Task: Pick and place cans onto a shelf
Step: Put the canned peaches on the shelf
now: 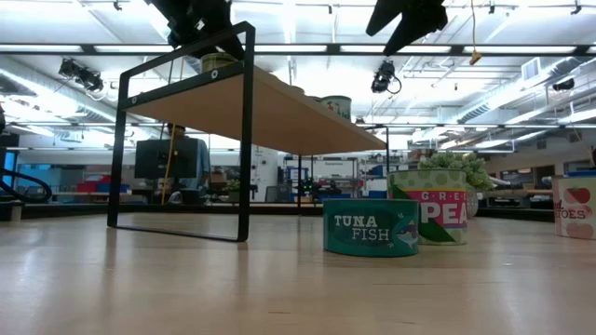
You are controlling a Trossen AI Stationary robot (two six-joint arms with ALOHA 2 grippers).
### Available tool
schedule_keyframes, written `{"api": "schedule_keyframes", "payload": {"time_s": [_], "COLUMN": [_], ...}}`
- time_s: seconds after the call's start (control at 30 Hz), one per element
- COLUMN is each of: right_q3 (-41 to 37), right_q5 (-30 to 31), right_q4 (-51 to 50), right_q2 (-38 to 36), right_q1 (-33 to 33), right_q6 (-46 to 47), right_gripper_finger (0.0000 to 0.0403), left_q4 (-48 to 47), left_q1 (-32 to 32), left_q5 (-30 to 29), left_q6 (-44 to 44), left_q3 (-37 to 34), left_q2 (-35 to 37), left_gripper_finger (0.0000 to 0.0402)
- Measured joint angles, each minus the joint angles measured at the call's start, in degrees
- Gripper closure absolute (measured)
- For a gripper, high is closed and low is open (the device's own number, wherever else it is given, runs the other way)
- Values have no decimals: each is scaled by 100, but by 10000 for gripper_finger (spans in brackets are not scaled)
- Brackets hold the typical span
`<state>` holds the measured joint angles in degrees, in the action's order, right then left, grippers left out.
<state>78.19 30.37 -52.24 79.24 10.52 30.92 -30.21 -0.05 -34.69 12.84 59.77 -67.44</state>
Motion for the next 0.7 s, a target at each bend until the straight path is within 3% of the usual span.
{"api": "schedule_keyframes", "payload": {"time_s": [0.37, 0.6, 0.7], "right_q3": [-2, -7, -9], "right_q5": [0, 3, 5], "right_q4": [5, 37, 40], "right_q2": [0, 0, 0], "right_q1": [0, 0, 0], "right_q6": [53, 45, 9], "right_gripper_finger": [42, 42, 42], "left_q4": [588, -666, -1263], "left_q1": [-57, 109, 369], "left_q5": [5, -335, -350], "left_q6": [-161, -252, 163], "left_q3": [118, 789, 852], "left_q2": [85, 463, 651], "left_gripper_finger": [5, 5, 5]}}
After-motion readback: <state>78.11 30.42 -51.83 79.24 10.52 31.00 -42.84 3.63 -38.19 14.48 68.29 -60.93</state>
